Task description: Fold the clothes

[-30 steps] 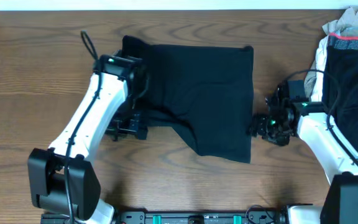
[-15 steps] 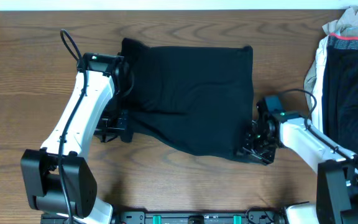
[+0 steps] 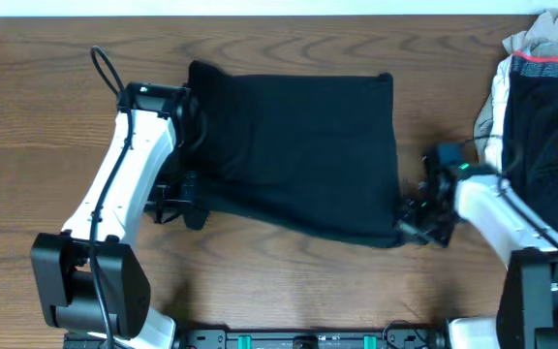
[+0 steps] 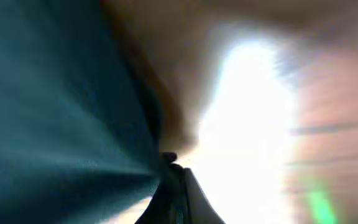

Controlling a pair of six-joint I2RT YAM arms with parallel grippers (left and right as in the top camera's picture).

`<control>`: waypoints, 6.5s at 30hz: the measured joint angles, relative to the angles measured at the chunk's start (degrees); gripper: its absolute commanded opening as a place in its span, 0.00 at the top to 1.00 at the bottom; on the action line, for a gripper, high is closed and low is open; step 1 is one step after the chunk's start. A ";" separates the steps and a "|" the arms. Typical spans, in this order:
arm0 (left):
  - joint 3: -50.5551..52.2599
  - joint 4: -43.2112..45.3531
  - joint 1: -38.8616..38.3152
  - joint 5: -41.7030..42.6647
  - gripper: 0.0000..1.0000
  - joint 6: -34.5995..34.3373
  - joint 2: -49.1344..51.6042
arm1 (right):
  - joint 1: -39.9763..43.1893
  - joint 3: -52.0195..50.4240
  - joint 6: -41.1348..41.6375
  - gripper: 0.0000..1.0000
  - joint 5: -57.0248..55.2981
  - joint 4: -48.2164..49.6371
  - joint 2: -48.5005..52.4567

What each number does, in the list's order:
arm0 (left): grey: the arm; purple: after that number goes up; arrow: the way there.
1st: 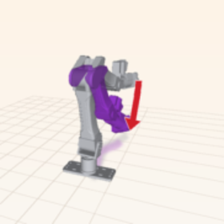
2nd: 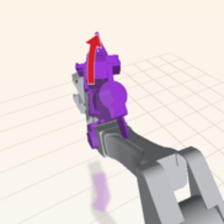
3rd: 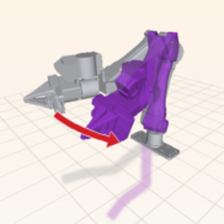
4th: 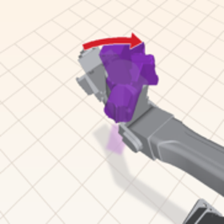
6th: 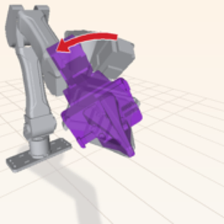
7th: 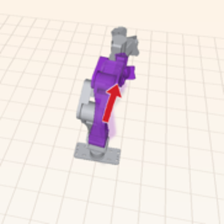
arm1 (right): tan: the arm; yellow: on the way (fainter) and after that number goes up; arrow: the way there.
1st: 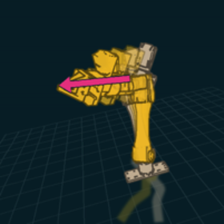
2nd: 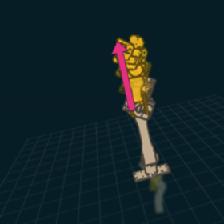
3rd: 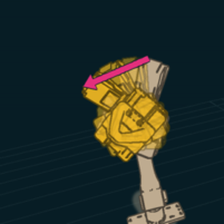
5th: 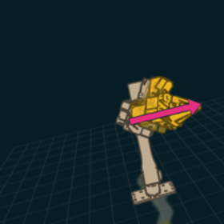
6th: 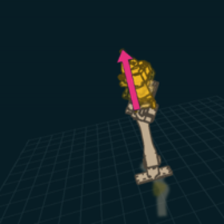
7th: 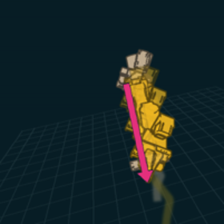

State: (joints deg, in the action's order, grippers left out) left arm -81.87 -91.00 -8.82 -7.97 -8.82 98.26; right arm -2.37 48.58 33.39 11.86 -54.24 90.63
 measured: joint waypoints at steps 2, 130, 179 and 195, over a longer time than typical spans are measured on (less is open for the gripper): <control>0.00 -0.07 0.15 0.02 0.92 0.00 0.00 | 2.67 3.93 -2.08 0.99 -3.54 -3.04 -0.11; 18.40 25.07 -15.13 10.49 0.81 -19.15 -10.29 | 2.54 1.92 -18.69 0.99 15.47 28.46 -0.55; 16.98 38.77 -10.34 11.28 0.32 -4.28 -25.90 | 12.26 71.38 -22.16 0.73 6.54 2.40 49.92; 16.87 57.96 5.11 7.72 0.57 -1.29 -3.15 | 1.92 77.81 -30.21 0.73 16.26 -15.17 40.44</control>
State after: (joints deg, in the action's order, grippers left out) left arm -64.99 -33.04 -3.70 -0.25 -10.11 95.11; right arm -0.45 126.39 3.18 28.12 -69.41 131.07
